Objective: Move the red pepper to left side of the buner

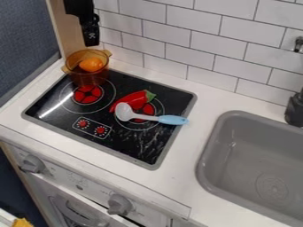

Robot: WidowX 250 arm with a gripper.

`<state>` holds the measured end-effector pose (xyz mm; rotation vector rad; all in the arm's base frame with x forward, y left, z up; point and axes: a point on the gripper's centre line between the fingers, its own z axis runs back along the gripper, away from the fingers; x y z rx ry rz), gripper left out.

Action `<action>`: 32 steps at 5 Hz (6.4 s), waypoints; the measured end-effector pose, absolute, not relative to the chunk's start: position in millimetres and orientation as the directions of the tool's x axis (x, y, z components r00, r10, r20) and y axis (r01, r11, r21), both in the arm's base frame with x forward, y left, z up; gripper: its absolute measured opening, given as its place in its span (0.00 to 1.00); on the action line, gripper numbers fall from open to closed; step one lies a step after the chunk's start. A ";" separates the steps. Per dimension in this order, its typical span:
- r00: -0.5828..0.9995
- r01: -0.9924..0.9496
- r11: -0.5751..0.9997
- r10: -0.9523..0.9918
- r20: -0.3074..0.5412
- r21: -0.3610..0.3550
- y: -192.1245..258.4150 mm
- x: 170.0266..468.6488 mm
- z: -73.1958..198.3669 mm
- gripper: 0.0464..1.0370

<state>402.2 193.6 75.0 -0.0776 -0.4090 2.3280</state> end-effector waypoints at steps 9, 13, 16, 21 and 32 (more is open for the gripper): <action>-0.653 -0.755 -0.650 0.737 0.174 -0.079 79.0 367.9 4.7 0.96; -0.691 -0.718 -0.691 0.695 0.200 -0.082 85.0 373.9 -22.2 0.63; -0.686 -0.726 -0.682 0.705 0.183 -0.092 86.4 371.8 -18.6 0.44; -0.745 -0.647 -0.714 0.666 0.025 -0.266 182.1 327.3 60.2 0.44; -0.781 -0.624 -0.768 0.616 0.105 -0.143 181.8 305.3 12.7 0.97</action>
